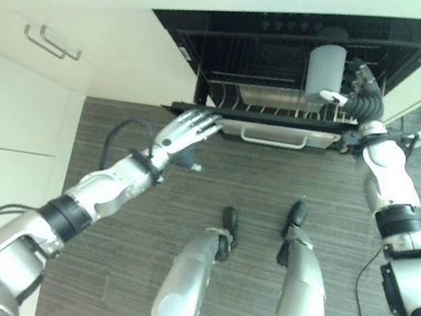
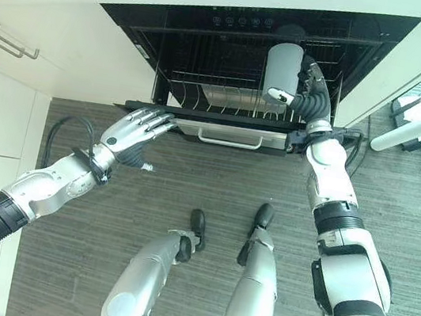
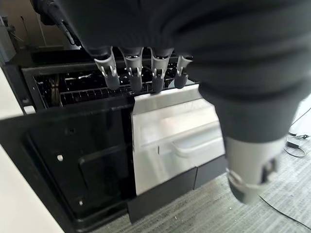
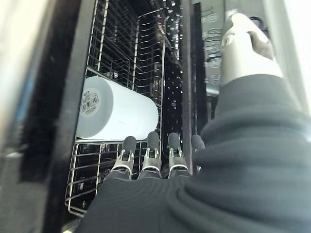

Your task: Place the dishes in the dishwasher.

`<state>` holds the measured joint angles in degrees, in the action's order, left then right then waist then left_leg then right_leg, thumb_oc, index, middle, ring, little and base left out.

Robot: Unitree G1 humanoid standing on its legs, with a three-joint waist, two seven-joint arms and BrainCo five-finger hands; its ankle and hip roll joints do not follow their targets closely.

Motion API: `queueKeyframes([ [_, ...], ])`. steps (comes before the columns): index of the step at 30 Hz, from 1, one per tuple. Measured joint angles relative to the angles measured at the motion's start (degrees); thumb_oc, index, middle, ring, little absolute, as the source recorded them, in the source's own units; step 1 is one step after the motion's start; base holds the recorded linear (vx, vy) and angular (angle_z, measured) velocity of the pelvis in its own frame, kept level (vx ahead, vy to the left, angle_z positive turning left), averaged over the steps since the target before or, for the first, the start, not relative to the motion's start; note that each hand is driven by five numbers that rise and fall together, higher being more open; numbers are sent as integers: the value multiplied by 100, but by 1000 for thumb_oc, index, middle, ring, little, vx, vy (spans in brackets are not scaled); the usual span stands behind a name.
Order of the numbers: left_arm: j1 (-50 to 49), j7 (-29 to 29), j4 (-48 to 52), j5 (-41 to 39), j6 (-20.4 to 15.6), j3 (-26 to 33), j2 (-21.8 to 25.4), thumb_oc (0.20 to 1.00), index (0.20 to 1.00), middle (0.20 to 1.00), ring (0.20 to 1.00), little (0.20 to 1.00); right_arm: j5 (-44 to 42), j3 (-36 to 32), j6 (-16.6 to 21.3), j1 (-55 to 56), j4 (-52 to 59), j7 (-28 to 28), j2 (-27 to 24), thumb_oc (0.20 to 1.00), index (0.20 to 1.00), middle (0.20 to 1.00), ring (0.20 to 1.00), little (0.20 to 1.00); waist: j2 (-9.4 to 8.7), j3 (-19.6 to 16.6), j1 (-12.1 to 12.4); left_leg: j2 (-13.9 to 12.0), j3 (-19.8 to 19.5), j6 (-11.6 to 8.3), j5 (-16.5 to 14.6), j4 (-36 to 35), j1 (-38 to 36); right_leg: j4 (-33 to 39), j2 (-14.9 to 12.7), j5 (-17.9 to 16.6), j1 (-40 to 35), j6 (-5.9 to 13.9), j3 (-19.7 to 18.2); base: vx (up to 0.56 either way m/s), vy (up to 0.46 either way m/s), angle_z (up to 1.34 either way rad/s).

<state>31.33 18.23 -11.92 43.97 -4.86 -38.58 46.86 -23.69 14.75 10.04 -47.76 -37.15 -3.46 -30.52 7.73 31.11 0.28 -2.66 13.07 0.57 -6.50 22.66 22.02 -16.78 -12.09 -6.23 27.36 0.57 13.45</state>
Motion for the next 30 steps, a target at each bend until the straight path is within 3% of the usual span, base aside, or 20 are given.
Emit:
queueKeyframes([
  [7,-615,200,-230,234,2,34,-315,1000,1000,1000,1000,1000,1,10,218,853,63,-112,243,1000,1000,1000,1000,1000,-156,-265,-166,12,27,-28,16,-370,-588,256,49,15,-531,64,46,-34,-3,-2],
  [13,-740,388,-588,274,11,35,-531,1000,1000,1000,1000,1000,252,102,154,1159,44,-63,318,1000,1000,1000,1000,1000,-192,-281,-233,14,10,-64,40,-595,-1019,378,81,6,-929,78,106,-32,-2,0],
  [15,-944,437,-620,299,0,48,-554,1000,1000,1000,1000,1000,513,277,55,1312,-40,72,330,1000,1000,1000,1000,1000,-314,-381,-246,12,13,-100,66,-765,-1225,496,117,8,-1122,87,117,-21,-66,0],
  [17,-1013,466,-723,447,-53,37,-566,1000,1000,1000,1000,1000,1209,528,-225,1291,-468,471,346,1000,1000,1000,1000,1000,-495,-472,-184,-28,-29,-147,101,-884,-1467,615,180,9,-1383,82,181,11,-125,5],
  [19,-1029,499,-743,445,-100,39,-554,1000,1000,1000,1000,1000,1771,744,-374,1220,-714,586,288,1000,1000,1000,1000,1000,-566,-515,-130,-43,-86,-181,124,-992,-1624,676,201,27,-1574,79,252,24,-148,20],
  [20,-930,529,-843,444,-206,8,-545,1000,1000,1000,1000,1000,2617,1222,-398,983,-1341,702,120,1000,1000,1000,1000,1000,-622,-547,-82,-44,-241,-220,150,-1055,-1744,746,209,57,-1785,86,416,13,-109,39],
  [21,-896,532,-854,441,-217,-19,-522,1000,1000,1000,1000,1000,2885,1391,-483,820,-1632,742,65,1000,1000,1000,1000,1000,-638,-558,-27,-60,-289,-224,152,-1064,-1779,793,231,59,-1878,83,462,4,-97,37],
  [22,-849,538,-849,437,-267,-88,-435,1000,1000,1000,1000,1000,3302,1400,-615,699,-1996,787,49,1000,1000,1000,1000,1000,-655,-578,132,-83,-306,-209,142,-1092,-1803,818,256,67,-1912,81,474,4,-84,15],
  [26,-787,534,-852,435,-378,-408,-79,1000,1000,1000,1000,1000,4491,1441,-988,412,-2766,1013,-42,1000,1000,1000,1000,1000,-636,-602,334,-85,-406,-293,202,-1158,-1733,874,261,63,-1921,62,625,9,-46,18],
  [30,-916,583,-874,420,-417,-415,-85,1000,1000,1000,1000,1000,4792,1522,-1202,480,-2978,1281,-27,1000,1000,1000,1000,1000,-536,-642,408,-56,-546,-294,224,-1291,-1935,1049,265,65,-2233,67,778,35,-13,19],
])
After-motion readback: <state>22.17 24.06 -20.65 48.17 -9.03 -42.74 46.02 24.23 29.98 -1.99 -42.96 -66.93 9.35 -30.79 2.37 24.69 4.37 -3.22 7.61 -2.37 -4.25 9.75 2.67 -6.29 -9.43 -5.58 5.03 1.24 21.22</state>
